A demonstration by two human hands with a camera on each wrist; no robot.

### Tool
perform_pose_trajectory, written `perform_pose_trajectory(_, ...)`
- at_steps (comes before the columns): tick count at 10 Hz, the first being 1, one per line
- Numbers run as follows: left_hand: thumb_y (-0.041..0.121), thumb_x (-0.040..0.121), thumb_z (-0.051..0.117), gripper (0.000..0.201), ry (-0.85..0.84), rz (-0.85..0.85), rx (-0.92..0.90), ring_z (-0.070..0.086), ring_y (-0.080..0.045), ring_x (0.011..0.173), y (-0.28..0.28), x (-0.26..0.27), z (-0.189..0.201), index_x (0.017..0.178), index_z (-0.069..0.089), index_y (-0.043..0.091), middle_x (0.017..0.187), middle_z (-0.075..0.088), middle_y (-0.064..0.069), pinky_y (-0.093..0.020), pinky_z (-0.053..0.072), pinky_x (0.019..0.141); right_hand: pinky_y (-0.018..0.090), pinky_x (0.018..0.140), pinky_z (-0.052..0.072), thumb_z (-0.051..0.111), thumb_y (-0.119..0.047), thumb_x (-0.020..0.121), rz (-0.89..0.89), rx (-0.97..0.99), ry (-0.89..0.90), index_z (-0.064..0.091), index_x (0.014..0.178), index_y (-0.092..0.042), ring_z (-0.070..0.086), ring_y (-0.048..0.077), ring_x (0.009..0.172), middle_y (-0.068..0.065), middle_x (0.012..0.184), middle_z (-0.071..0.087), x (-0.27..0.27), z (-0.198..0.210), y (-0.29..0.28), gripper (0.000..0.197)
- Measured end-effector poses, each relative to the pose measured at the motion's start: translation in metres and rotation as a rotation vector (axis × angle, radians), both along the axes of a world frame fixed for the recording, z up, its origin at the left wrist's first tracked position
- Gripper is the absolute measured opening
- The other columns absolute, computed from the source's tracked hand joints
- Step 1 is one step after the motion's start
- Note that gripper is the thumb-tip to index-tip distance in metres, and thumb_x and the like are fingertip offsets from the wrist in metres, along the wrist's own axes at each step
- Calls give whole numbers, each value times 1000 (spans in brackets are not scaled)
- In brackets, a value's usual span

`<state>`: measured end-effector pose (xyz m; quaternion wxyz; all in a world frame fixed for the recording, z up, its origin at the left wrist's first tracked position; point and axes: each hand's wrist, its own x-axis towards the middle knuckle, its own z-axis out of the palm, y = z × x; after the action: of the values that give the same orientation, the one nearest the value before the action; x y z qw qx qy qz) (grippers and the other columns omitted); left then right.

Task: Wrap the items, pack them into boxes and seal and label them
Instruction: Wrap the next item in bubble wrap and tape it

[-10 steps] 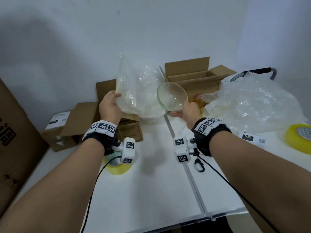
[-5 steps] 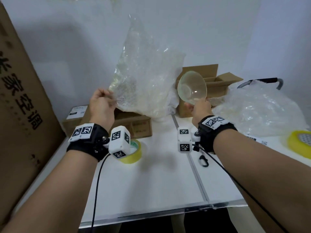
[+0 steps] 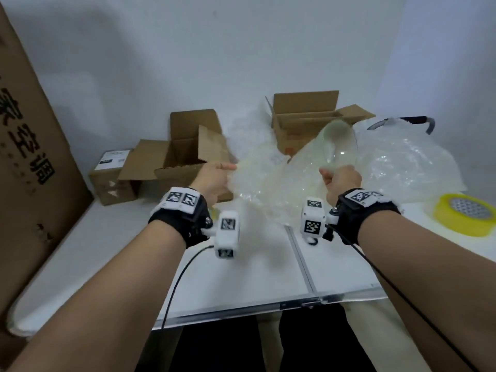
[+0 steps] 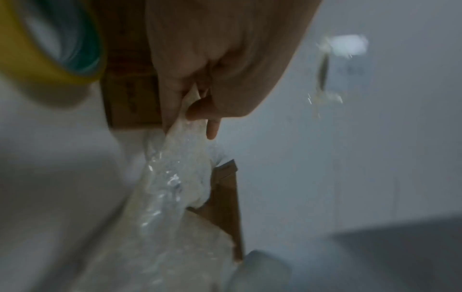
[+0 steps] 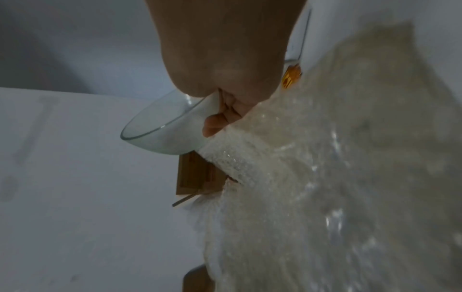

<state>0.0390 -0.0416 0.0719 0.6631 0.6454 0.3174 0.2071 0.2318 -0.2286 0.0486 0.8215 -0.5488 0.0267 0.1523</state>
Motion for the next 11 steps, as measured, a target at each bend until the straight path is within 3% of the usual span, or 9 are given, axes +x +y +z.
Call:
perform_pose_trajectory(1,-11,88,35,49,349,20,736,48,-26,116,-16,3,-17,119,62,15,126,55,-11,-27,41,98,24,82,57,23,-11,106,-42,-8,58,38,88,-20,66,5,71,1,97,50,-4,-28,-18,25)
perform_pose_trajectory(2,-8,82,46,51,393,-33,1286,25,-26,140,-24,10,-32,120,63,20,148,39,-1,-40,21,112,31,88,53,39,-36,103,21,-462,-23,49,101,-6,64,27,105,10,101,59,-15,-36,-22,31)
perform_pose_trajectory(3,1,94,47,37,287,-317,1184,46,-24,129,-35,25,-44,126,61,15,142,47,-4,-31,34,106,29,72,44,45,-51,97,96,-882,-158,50,112,6,60,30,109,12,92,57,-29,-41,-29,59)
perform_pose_trajectory(4,29,103,46,45,491,-554,1019,40,-24,137,-59,38,-55,145,43,16,153,39,-6,-29,27,110,21,71,47,37,-41,102,125,-947,-176,39,134,6,59,23,107,12,91,49,-16,-52,-30,58)
perform_pose_trajectory(5,43,102,45,67,692,-799,980,18,-24,149,-79,48,-82,157,13,24,164,9,-3,-34,16,118,30,94,47,53,-42,96,66,-1135,-241,36,135,7,54,27,120,16,131,52,-12,-53,-40,65)
perform_pose_trajectory(6,36,99,52,67,847,-922,1048,16,-32,148,-81,49,-96,155,14,37,165,0,4,-46,19,119,31,95,48,48,-36,99,84,-1096,-263,33,133,9,49,33,127,22,137,47,-4,-52,-49,59)
perform_pose_trajectory(8,-6,89,36,54,996,-911,1034,42,-25,133,-70,37,-67,126,63,23,147,44,-1,-37,38,109,32,88,47,58,-52,90,140,-1384,-361,41,127,8,53,32,122,20,126,57,6,-60,-51,73)
perform_pose_trajectory(10,20,103,41,34,882,-710,883,63,-32,110,-89,65,-65,129,56,4,134,55,-13,-39,53,94,15,52,30,52,-37,97,312,-1542,-509,50,125,1,54,26,119,4,72,35,5,-64,-53,47)
perform_pose_trajectory(11,49,104,32,62,957,-674,837,59,-34,116,-103,85,-72,132,51,-3,136,55,-19,-38,48,99,24,69,43,53,-39,97,355,-1593,-551,55,100,-1,55,30,118,13,94,59,12,-68,-61,38)
